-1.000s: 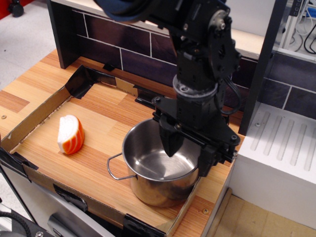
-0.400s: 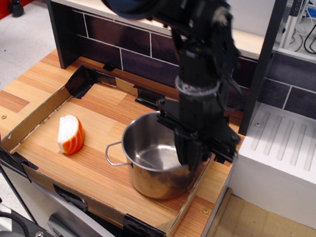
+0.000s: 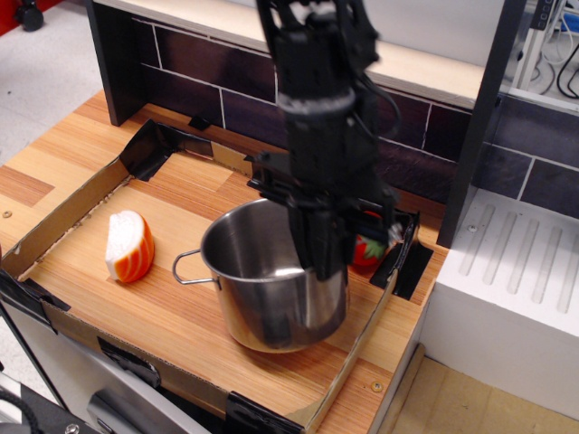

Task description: Topple metal pot

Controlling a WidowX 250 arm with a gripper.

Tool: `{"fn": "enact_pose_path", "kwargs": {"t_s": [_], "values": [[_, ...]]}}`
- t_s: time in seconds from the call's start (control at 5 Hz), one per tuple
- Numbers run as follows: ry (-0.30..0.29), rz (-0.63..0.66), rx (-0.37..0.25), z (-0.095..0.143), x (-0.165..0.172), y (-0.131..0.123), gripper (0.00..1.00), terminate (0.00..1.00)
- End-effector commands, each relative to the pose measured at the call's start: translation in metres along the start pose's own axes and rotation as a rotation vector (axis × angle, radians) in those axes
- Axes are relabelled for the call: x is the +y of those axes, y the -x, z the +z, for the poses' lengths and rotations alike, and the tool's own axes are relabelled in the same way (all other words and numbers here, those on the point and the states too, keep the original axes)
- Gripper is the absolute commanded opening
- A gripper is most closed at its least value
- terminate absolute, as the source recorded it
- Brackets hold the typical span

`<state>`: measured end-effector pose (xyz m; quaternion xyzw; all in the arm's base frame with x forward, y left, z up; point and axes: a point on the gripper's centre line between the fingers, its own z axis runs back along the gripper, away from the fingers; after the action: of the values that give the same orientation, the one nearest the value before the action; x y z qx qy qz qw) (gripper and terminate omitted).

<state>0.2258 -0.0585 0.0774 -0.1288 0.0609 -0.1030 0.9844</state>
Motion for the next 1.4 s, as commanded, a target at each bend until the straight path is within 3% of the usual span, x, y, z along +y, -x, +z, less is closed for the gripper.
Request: {"fn": "enact_pose_path", "kwargs": {"t_s": [0.0, 0.2, 0.4, 0.8, 1.0, 1.2], "values": [[0.265, -0.020, 0.133, 0.036, 0.012, 0.002, 0.00, 0.00], [0.358, -0.065, 0.201, 0.039, 0.017, 0.003, 0.00, 0.00], [0.372, -0.053, 0.213, 0.038, 0.026, 0.007, 0.00, 0.00], [0.329, -0.036, 0.209, 0.023, 0.053, 0.014, 0.00, 0.00], [0.250, -0.041, 0.159, 0.018, 0.065, 0.014, 0.00, 0.00], [0.176, -0.068, 0.091, 0.019, 0.077, 0.009, 1.00, 0.00]]}}
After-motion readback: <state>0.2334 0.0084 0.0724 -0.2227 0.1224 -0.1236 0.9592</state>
